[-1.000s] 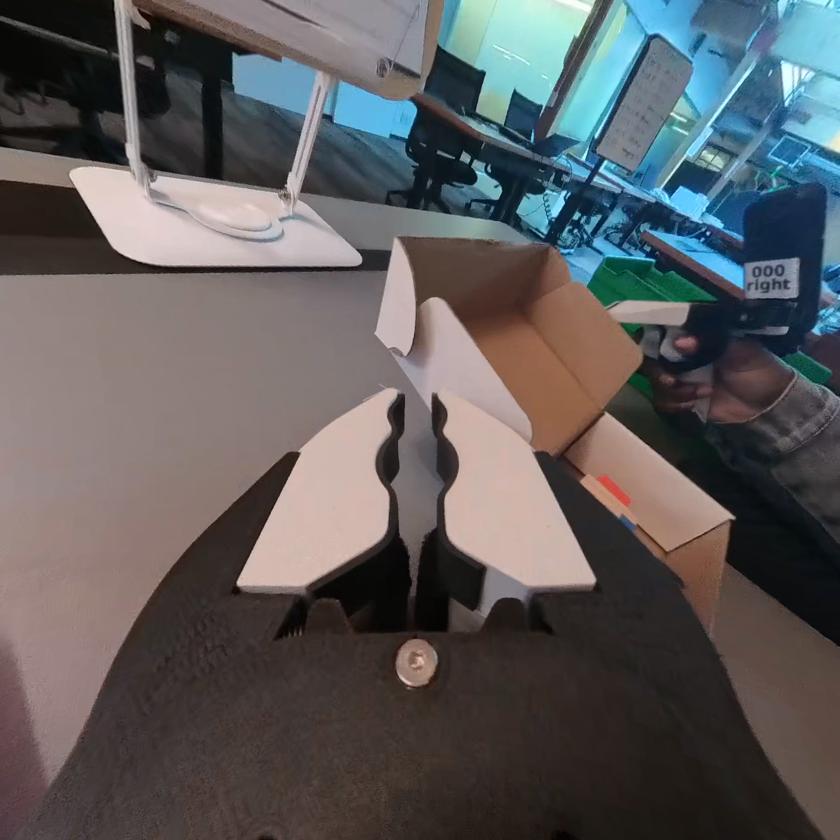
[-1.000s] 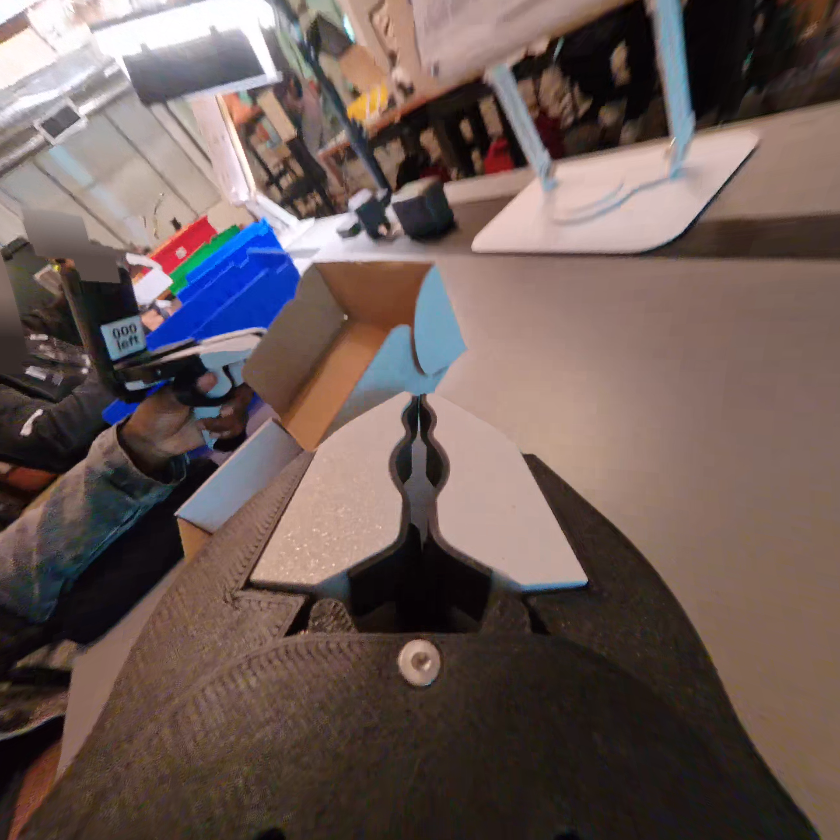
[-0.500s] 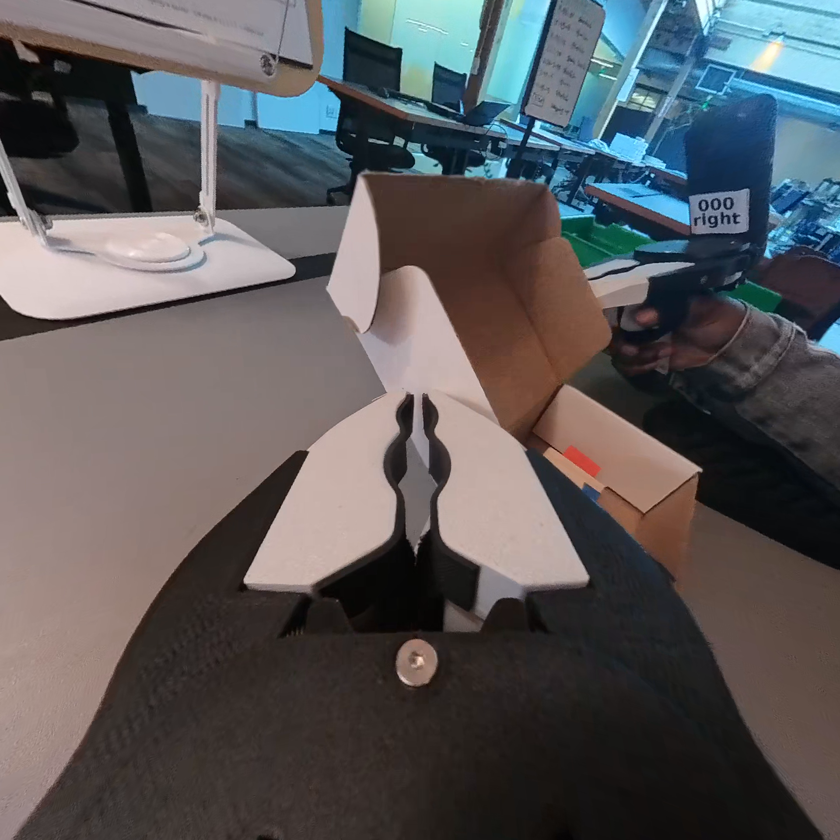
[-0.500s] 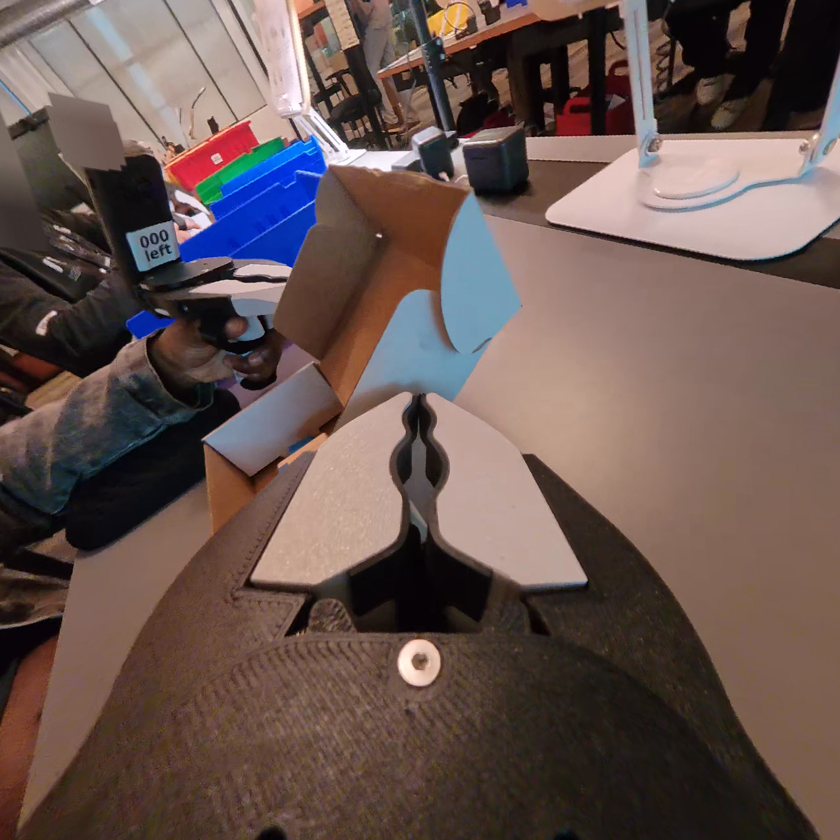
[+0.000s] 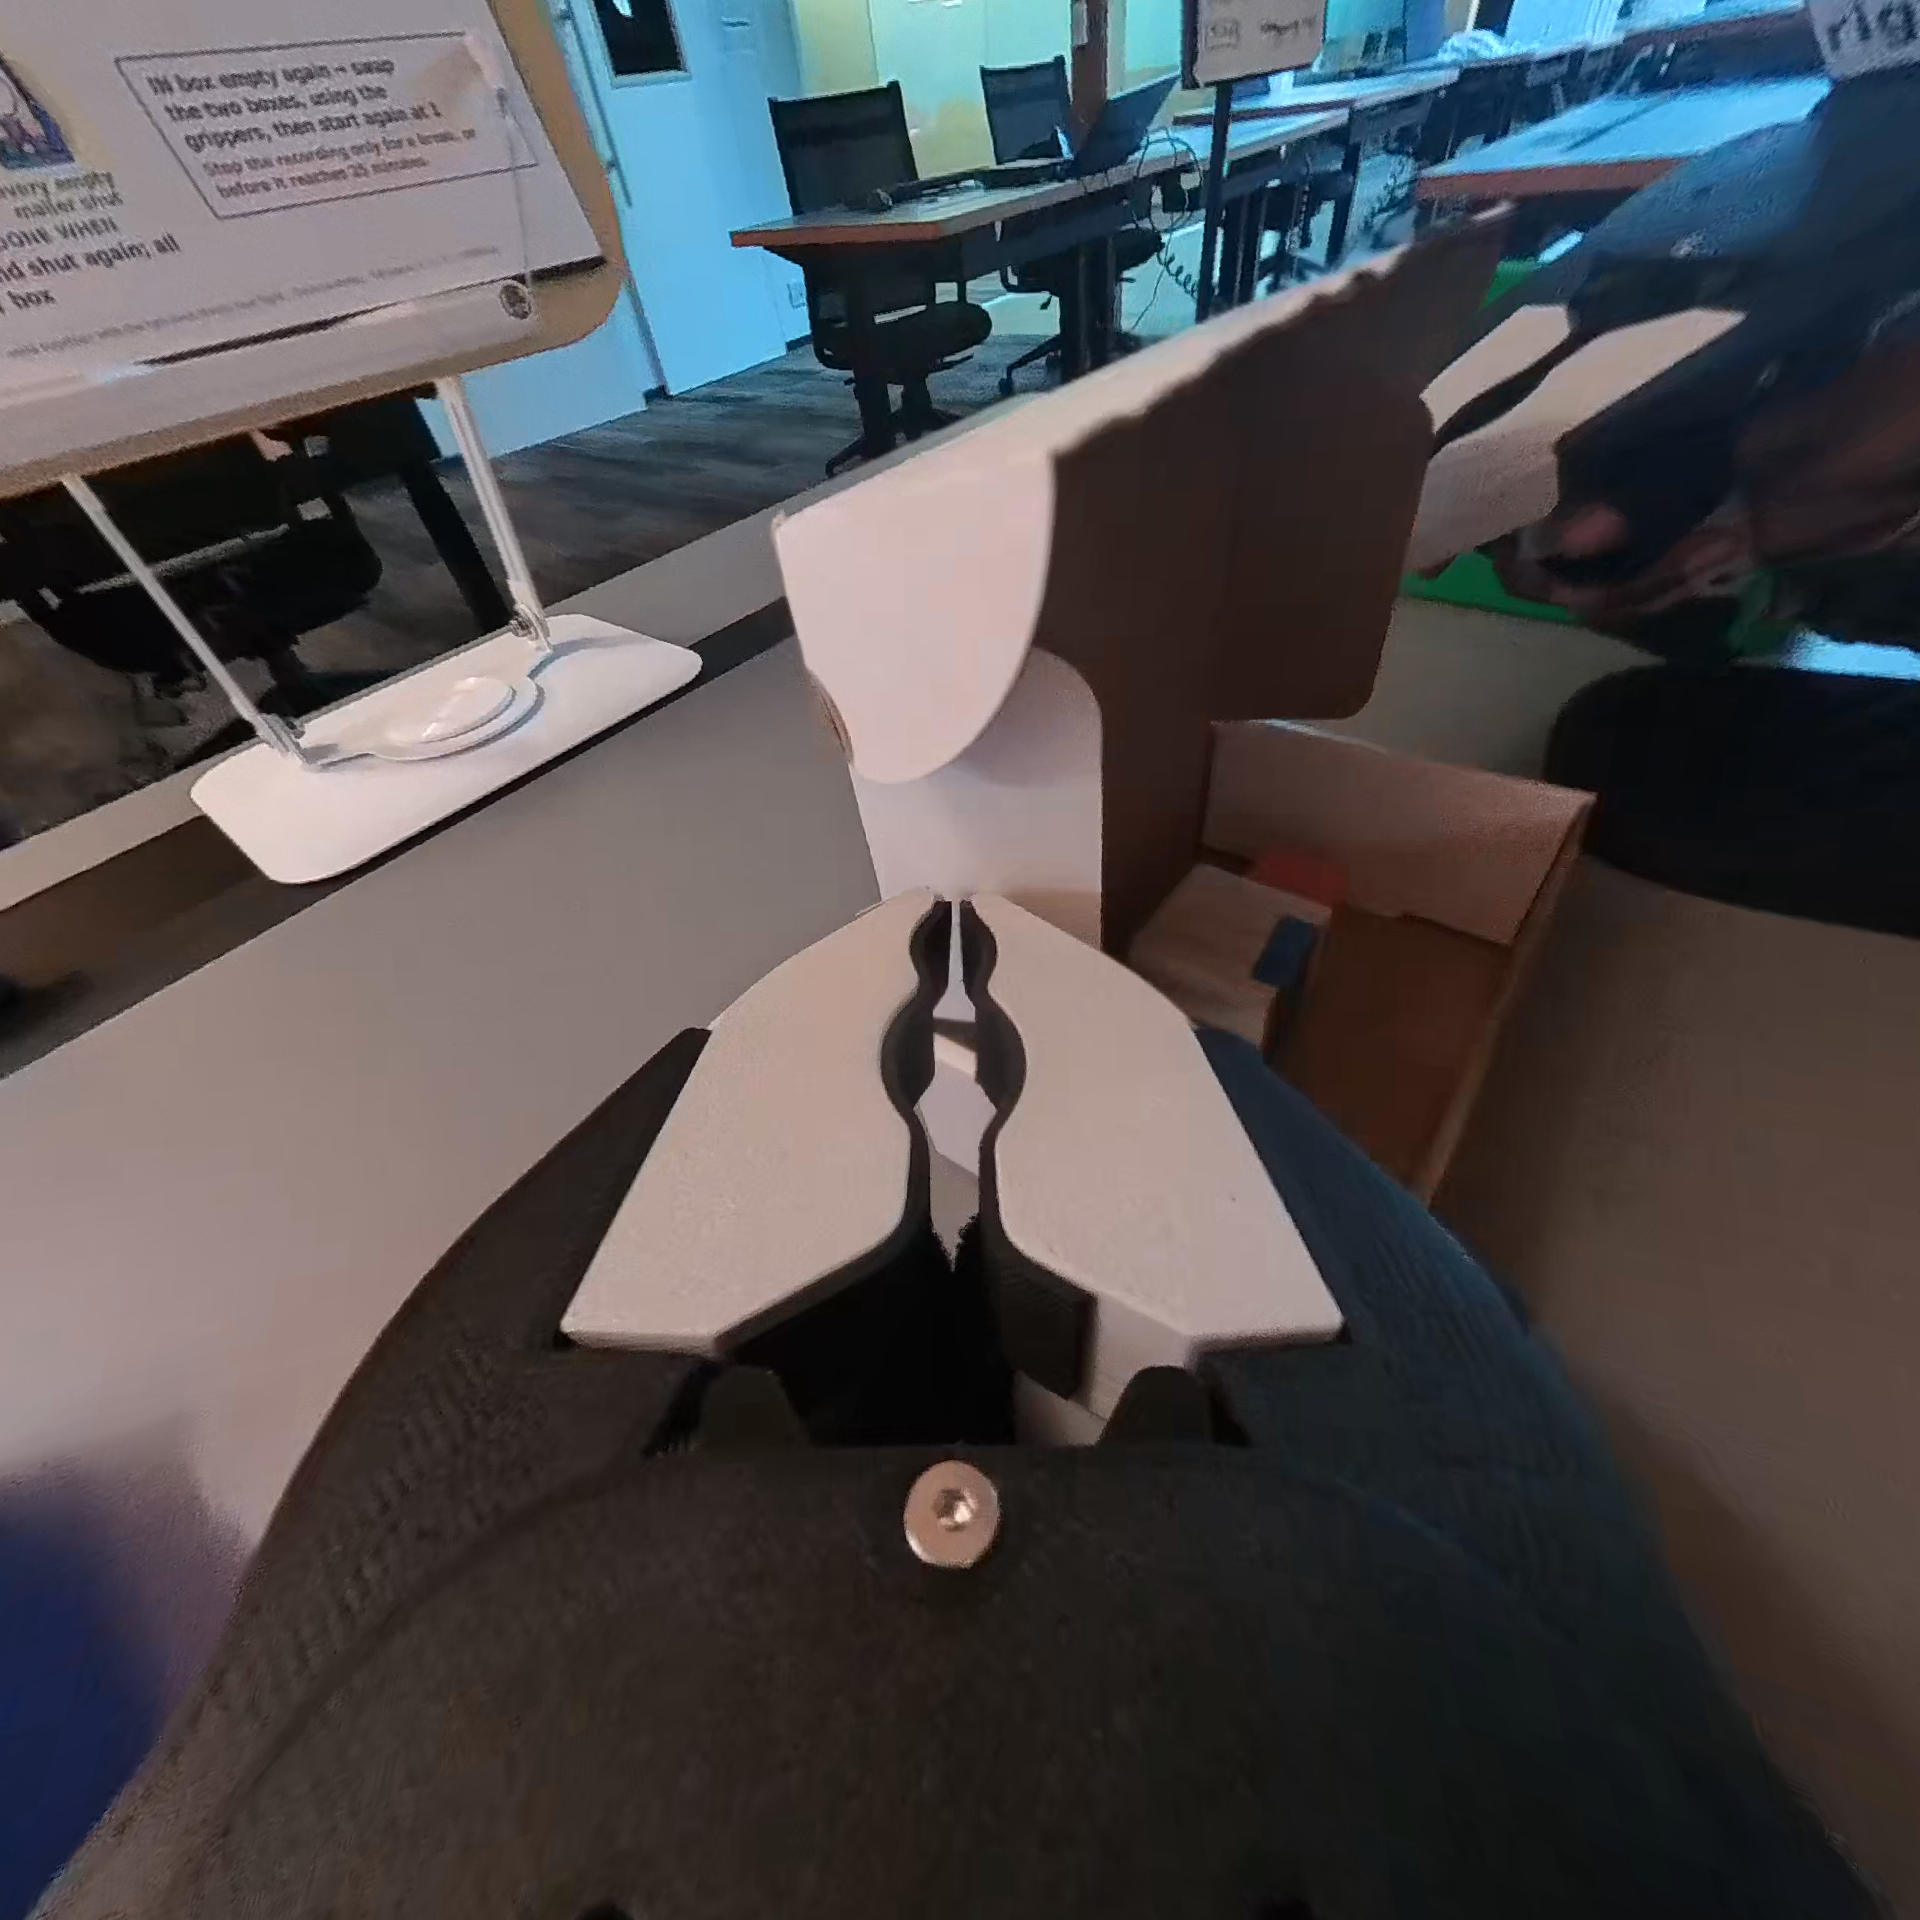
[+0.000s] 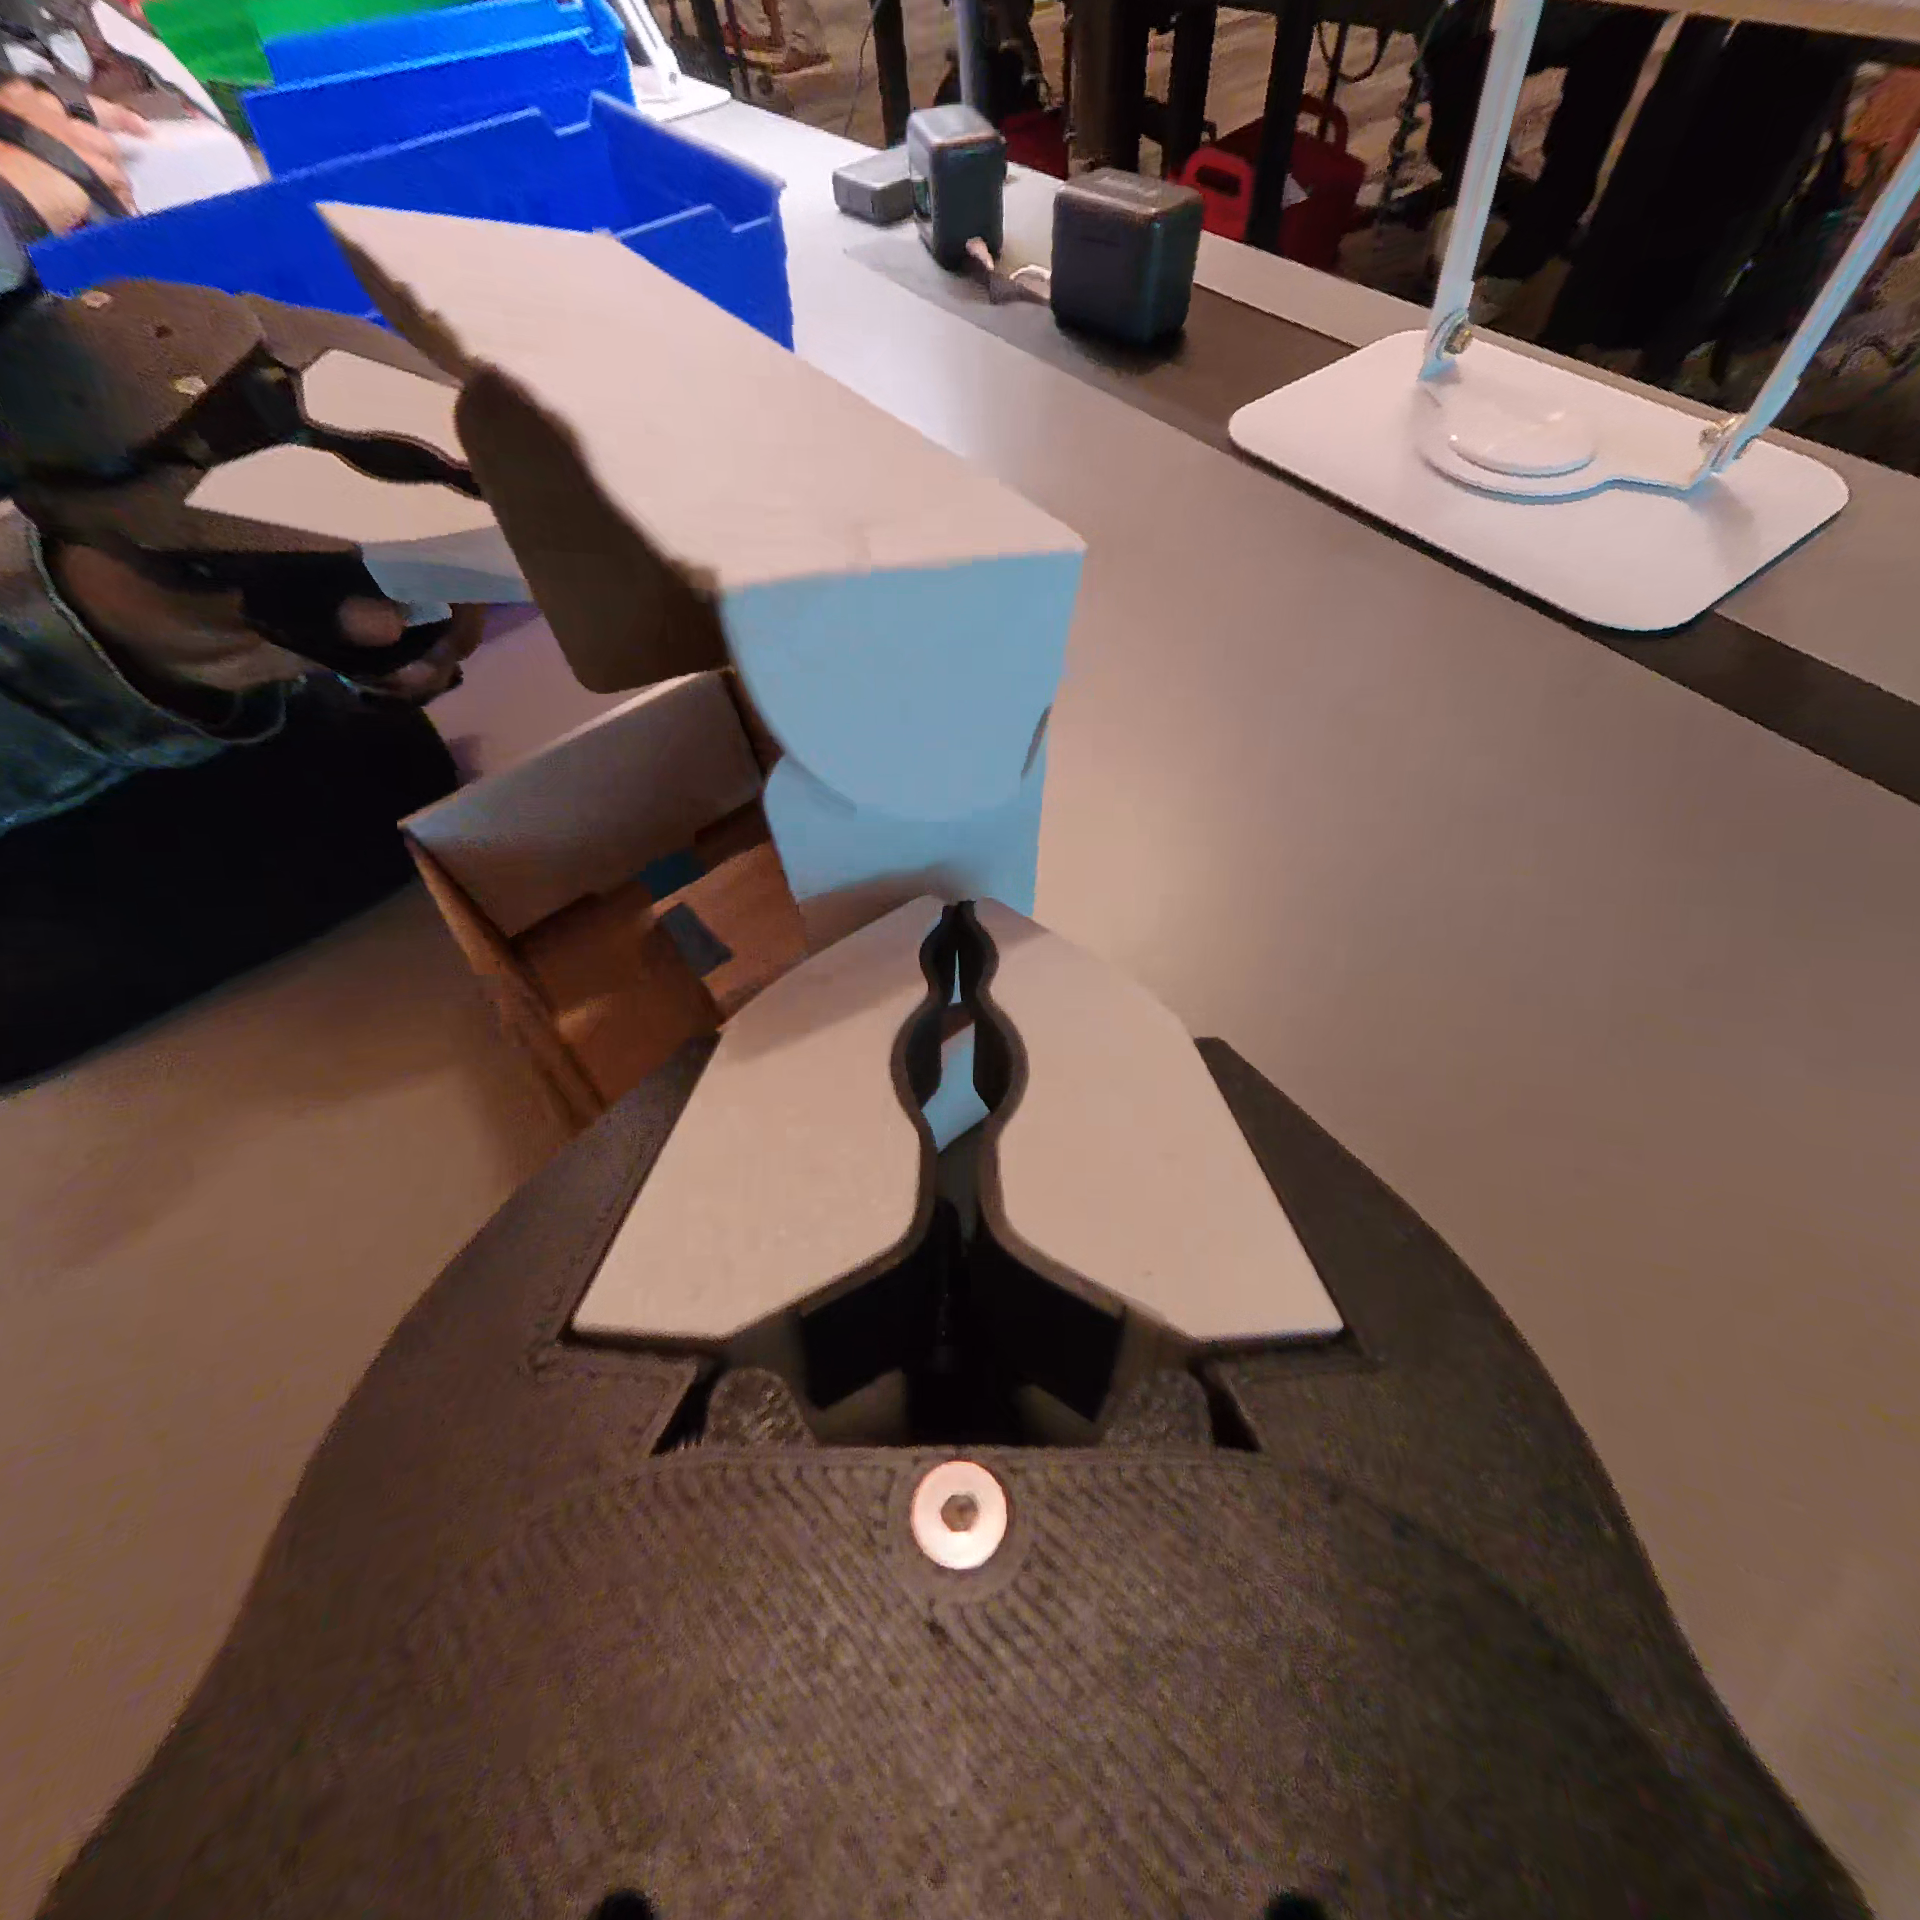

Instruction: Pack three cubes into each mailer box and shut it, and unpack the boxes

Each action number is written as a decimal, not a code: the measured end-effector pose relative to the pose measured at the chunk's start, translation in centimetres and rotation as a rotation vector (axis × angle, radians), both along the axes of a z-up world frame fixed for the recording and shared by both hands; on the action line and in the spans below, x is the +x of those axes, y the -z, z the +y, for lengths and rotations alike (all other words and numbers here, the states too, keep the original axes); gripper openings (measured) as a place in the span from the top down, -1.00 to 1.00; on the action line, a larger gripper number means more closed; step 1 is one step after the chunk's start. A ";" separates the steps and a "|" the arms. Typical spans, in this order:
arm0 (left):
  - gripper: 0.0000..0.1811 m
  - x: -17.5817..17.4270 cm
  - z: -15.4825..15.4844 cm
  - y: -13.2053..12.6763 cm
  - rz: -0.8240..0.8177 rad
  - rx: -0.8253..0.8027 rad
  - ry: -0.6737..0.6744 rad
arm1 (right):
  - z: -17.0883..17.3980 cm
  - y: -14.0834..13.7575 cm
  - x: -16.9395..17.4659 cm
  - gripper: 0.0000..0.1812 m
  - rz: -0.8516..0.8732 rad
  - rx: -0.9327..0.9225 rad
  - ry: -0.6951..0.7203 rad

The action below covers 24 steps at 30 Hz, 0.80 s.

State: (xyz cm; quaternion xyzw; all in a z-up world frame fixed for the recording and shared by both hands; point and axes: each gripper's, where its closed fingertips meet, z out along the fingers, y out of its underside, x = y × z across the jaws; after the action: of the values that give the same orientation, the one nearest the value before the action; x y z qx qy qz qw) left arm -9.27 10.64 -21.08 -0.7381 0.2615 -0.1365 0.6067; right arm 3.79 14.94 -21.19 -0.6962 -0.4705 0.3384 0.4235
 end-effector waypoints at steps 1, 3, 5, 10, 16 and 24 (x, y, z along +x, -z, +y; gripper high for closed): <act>0.98 0.1 -0.3 0.2 0.020 0.002 0.001 | -0.4 0.2 0.1 1.00 -0.009 0.005 0.002; 0.98 0.4 -0.8 0.7 0.065 0.007 0.000 | -1.0 0.8 0.4 1.00 -0.027 0.010 0.005; 0.98 0.5 -1.4 1.2 0.115 0.014 0.003 | -1.5 1.3 0.6 1.00 -0.039 0.018 0.004; 0.75 0.2 -2.5 2.2 0.234 0.008 0.002 | -2.2 2.6 1.3 0.97 -0.079 0.020 -0.003; 0.35 -1.7 -5.1 2.1 0.458 0.167 -0.028 | -3.2 2.7 4.6 0.45 -0.209 0.423 -0.043; 0.37 2.7 -6.8 -2.7 0.663 0.619 0.073 | -7.0 -3.1 3.4 0.49 -0.137 1.080 -0.092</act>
State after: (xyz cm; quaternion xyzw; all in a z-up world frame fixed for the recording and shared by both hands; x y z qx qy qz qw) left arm -6.60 3.85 -18.39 -0.5160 0.4961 0.1702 0.6773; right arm 7.15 7.97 -18.07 -0.3790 -0.6338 0.0208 0.6739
